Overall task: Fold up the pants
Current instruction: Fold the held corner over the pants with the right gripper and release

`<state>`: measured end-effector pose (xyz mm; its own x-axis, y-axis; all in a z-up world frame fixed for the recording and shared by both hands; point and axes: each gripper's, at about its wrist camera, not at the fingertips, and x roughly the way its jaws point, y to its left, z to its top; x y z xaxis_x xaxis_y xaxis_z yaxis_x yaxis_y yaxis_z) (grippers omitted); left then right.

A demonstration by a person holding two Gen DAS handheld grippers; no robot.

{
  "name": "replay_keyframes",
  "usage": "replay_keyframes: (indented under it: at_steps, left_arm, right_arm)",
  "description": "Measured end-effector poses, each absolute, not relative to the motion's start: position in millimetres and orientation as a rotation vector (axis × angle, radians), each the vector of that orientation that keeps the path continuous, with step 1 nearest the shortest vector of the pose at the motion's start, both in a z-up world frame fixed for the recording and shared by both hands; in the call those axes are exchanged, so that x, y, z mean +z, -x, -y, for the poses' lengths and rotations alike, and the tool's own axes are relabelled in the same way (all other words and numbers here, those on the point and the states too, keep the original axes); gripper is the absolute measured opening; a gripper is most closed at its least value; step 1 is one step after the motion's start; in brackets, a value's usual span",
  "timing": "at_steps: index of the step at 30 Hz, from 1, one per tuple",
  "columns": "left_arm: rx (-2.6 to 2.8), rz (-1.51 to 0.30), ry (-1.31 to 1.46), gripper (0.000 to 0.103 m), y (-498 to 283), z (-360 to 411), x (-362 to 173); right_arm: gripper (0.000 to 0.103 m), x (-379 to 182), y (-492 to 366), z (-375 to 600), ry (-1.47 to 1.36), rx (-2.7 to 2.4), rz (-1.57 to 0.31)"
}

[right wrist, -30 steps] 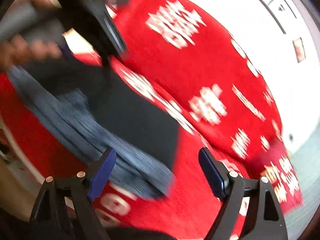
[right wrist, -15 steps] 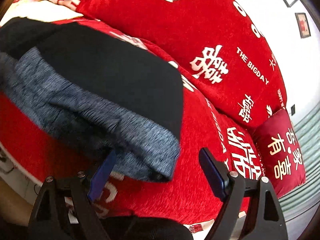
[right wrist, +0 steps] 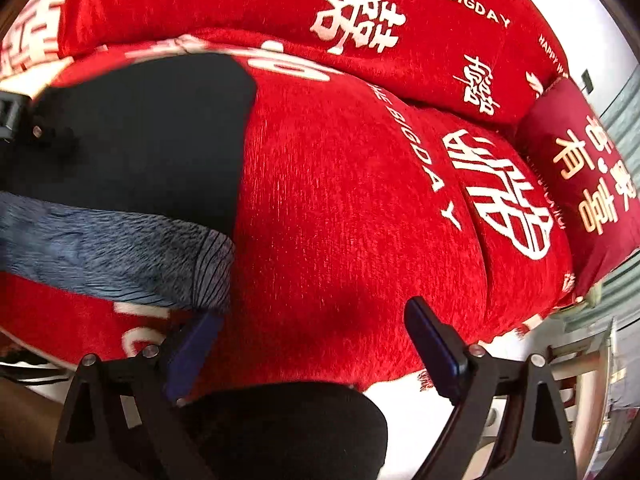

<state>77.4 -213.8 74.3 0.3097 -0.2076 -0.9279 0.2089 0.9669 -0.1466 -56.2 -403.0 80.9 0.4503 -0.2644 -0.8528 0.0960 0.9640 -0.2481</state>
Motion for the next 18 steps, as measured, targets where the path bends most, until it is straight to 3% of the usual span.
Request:
replay_keyframes:
  at_steps: [10, 18]
  left_arm:
    - [-0.221, -1.319, -0.012, 0.103, -83, 205, 31]
    - [-0.211, -1.308, -0.043, 0.103, -81, 203, 32]
  right_arm:
    - [0.093, 132, 52, 388, -0.055, 0.196, -0.877]
    - [0.094, 65, 13, 373, -0.159, 0.355, -1.089]
